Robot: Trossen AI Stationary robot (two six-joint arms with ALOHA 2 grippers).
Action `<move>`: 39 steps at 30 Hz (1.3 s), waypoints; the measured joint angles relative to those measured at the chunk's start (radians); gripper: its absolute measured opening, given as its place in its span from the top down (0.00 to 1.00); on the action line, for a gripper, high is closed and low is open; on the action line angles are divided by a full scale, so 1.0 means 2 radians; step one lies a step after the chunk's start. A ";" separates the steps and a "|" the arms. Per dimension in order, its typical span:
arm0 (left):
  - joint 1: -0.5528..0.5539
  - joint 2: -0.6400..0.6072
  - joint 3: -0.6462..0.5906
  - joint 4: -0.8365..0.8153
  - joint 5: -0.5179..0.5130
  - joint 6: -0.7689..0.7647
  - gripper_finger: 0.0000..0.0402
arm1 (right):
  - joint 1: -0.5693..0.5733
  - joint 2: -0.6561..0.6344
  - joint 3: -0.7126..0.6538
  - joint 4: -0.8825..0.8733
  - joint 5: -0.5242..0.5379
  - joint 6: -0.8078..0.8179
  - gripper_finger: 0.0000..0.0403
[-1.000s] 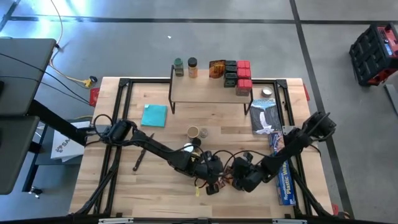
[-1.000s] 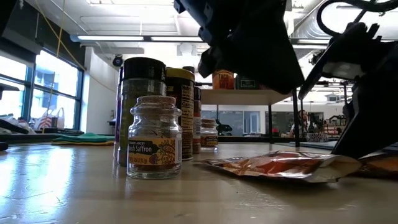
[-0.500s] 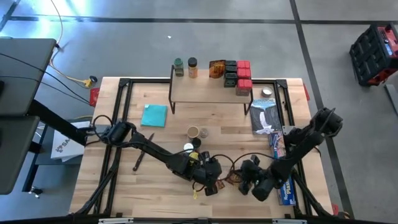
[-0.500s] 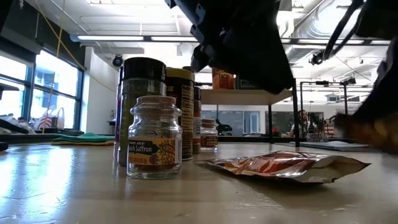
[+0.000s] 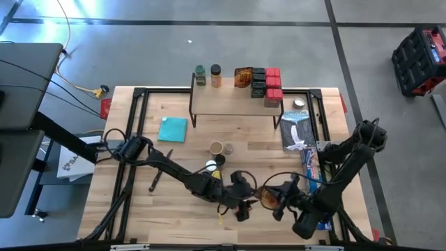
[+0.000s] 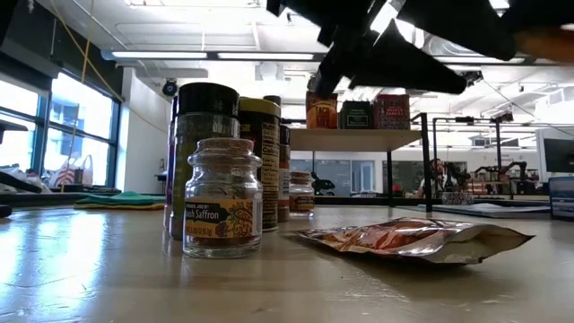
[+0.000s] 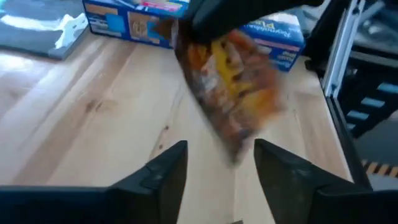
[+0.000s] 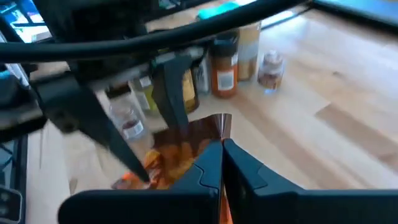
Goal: Shelf spices
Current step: Put the orange seasoning pack on the shelf
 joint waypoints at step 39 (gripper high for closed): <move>-0.010 -0.019 -0.142 0.447 -0.069 0.045 0.54 | 0.023 0.000 0.037 -0.066 0.183 0.046 1.00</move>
